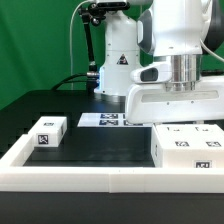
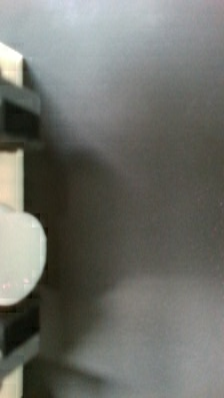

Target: Assemble cabinet

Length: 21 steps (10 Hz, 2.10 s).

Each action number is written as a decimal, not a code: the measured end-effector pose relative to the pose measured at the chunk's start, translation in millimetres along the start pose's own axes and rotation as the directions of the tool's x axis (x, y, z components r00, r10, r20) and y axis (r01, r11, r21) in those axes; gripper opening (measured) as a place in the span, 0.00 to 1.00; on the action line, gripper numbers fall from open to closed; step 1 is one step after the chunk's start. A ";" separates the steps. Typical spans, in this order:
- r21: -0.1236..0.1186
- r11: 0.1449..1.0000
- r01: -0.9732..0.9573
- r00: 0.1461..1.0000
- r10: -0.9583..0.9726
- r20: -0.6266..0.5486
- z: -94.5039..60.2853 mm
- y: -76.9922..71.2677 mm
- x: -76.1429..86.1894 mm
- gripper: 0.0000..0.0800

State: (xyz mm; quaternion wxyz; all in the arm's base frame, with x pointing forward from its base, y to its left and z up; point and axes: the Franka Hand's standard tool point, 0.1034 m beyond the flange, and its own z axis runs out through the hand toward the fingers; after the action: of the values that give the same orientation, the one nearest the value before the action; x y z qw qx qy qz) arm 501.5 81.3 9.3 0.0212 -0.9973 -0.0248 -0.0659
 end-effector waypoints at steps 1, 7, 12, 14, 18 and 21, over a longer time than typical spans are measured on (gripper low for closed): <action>0.000 1.000 0.000 1.000 0.000 0.000 0.0 0.0 0.1 0.28; 0.000 1.000 0.000 1.000 0.000 0.000 -0.3 0.0 0.1 0.28; 0.000 1.000 0.004 0.995 -0.004 0.095 -74.1 -0.6 23.9 0.28; -0.001 1.000 0.004 0.995 -0.004 0.102 -65.0 -0.6 18.5 0.28; -0.005 1.000 -0.007 0.973 0.008 0.230 -63.6 -2.3 -0.7 0.28; -0.006 1.000 -0.005 0.970 0.007 0.245 -63.0 -4.5 -3.1 0.28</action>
Offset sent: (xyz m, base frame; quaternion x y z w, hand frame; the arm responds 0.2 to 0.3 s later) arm 0.0000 0.0000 0.0000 0.0000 0.0000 0.0000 1.0000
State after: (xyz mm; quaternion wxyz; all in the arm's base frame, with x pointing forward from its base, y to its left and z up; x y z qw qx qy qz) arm 489.9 82.8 71.5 0.0155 -0.9979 -0.0241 0.0575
